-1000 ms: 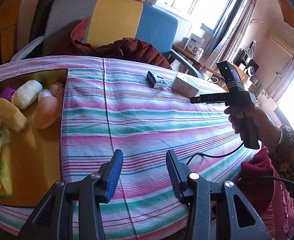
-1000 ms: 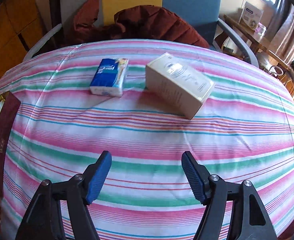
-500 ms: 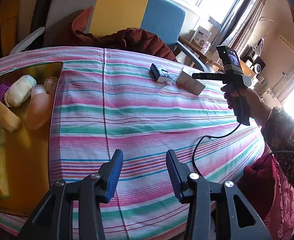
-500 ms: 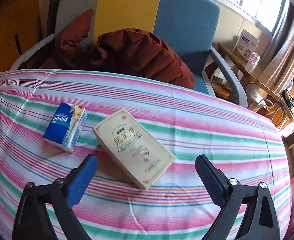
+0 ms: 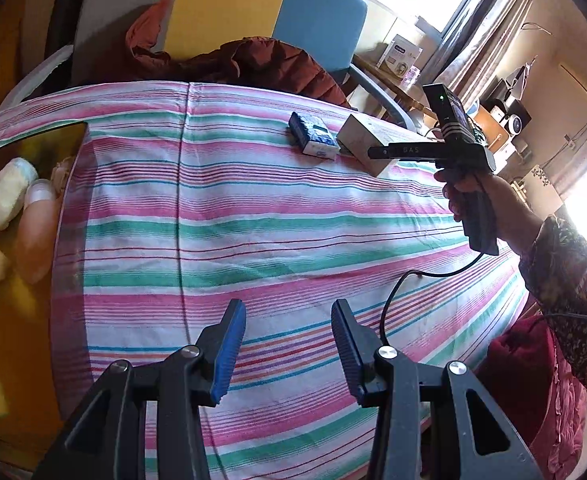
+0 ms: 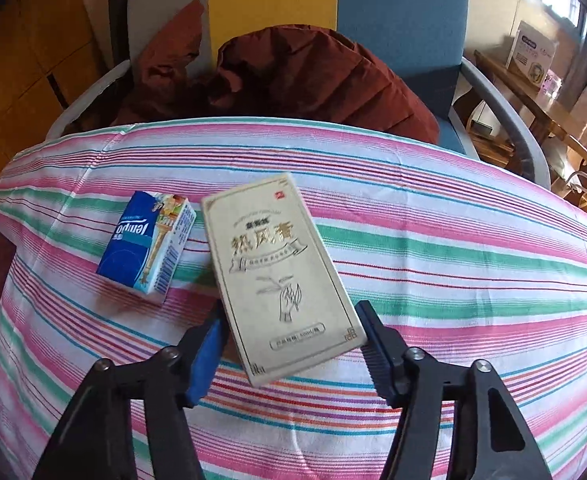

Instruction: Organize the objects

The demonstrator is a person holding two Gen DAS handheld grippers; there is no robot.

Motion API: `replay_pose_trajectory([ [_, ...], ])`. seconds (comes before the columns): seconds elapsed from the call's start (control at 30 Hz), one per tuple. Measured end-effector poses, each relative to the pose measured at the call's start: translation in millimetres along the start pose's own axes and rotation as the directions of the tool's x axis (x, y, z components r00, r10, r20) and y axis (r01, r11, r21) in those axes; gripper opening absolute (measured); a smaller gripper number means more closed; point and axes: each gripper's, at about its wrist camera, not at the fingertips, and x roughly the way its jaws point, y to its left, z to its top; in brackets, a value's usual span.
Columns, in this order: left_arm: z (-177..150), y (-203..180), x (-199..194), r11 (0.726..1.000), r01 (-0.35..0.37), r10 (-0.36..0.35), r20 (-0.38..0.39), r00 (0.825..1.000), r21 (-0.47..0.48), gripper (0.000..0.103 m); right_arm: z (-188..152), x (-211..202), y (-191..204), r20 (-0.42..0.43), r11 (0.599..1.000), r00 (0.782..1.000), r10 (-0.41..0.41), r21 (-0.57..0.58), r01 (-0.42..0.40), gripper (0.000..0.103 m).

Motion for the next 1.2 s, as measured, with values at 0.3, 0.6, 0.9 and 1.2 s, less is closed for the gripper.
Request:
replay_pose_trajectory([
  [0.3,58,-27,58,1.0,0.001,0.0,-0.045,0.999,0.018,0.057,-42,-27,-6,-0.066,0.981,0.998,-0.005,0.194,0.018,0.054],
  [0.6,144,-49,139,0.987,-0.156,0.157,-0.025,0.987,0.028,0.074,-60,-30,-1,-0.024,0.987,0.999,-0.024,0.155,0.028,0.052],
  [0.9,186,-64,204,0.956,-0.276,0.28,-0.03,0.959,0.098,0.074,-54,-36,-16,-0.005,0.976,1.0,0.026,0.214,-0.024,0.052],
  [1.2,177,-50,203,0.963,-0.263,0.256,0.099,0.962,0.057,0.071,-41,-42,-5,0.082,0.982,0.997,0.009,0.186,-0.024,0.08],
])
